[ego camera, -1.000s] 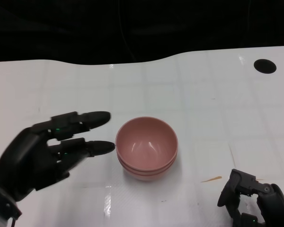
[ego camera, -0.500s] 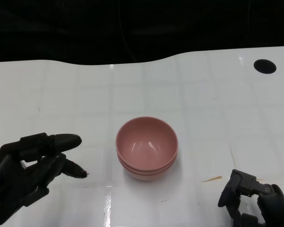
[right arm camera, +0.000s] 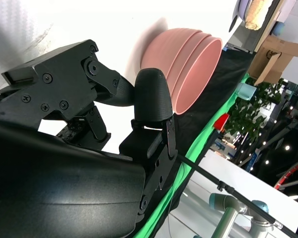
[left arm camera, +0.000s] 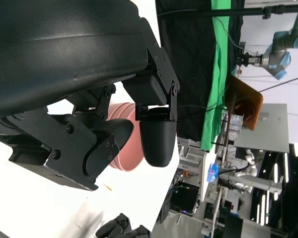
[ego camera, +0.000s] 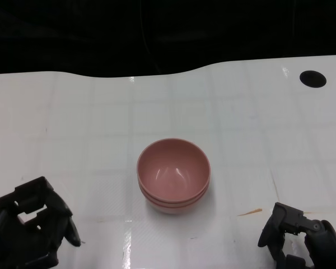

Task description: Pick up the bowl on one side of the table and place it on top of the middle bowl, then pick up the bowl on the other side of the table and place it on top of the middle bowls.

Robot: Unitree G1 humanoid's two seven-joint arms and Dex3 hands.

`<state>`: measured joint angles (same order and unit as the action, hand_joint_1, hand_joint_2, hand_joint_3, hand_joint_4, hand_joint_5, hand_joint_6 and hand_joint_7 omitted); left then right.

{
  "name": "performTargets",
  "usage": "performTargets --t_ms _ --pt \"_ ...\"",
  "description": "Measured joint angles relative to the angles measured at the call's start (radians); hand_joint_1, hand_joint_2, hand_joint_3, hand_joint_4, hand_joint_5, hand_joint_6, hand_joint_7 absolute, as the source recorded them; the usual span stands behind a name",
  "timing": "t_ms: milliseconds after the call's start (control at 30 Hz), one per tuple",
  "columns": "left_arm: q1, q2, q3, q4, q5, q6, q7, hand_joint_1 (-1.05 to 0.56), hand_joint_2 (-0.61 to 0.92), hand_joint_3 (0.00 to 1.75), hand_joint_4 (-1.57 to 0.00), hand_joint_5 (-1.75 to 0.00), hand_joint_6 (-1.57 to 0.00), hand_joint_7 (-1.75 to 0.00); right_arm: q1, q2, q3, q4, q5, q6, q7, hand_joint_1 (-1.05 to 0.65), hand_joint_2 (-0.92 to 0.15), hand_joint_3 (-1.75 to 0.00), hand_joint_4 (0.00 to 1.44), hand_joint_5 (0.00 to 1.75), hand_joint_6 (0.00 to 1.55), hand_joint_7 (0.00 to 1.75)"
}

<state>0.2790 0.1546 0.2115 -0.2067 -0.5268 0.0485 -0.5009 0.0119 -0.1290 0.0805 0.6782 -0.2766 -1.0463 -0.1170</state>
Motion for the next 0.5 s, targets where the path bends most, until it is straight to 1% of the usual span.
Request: performTargets --t_ms 100,133,233,400,500 --pt "0.009 -0.011 0.0 0.008 0.001 -0.002 0.0 0.04 0.61 1.26 -0.88 -1.75 -0.75 -1.71 0.0 0.0 0.0 0.0 0.01 0.0 0.006 -0.2 -0.63 -1.05 0.87 1.75 0.73 1.57" --pt "0.01 -0.015 0.0 0.014 0.002 -0.005 0.0 0.03 0.61 1.25 -0.88 -1.75 -0.75 -1.73 0.0 0.0 0.001 0.0 0.015 0.0 0.01 -0.19 -0.63 -1.05 0.87 1.75 0.73 1.57" --pt "0.01 -0.023 0.0 0.048 0.003 -0.022 -0.015 0.0 0.61 1.23 -0.88 -1.75 -0.75 -1.74 -0.001 0.0 0.001 0.0 0.025 0.0 0.012 -0.18 -0.62 -1.06 0.87 1.75 0.73 1.57" --pt "0.001 -0.024 0.0 0.086 0.0 -0.041 -0.058 -0.02 0.58 1.21 -0.9 -1.75 -0.77 -1.75 -0.009 0.0 0.001 0.0 0.029 0.0 0.013 -0.19 -0.62 -1.06 0.88 1.75 0.73 1.58" --pt "-0.008 -0.024 0.001 0.109 -0.006 -0.042 -0.077 -0.04 0.57 1.22 -0.91 -1.75 -0.77 -1.75 -0.015 0.002 0.001 0.001 0.039 0.0 0.016 -0.19 -0.62 -1.07 0.87 1.75 0.73 1.57"
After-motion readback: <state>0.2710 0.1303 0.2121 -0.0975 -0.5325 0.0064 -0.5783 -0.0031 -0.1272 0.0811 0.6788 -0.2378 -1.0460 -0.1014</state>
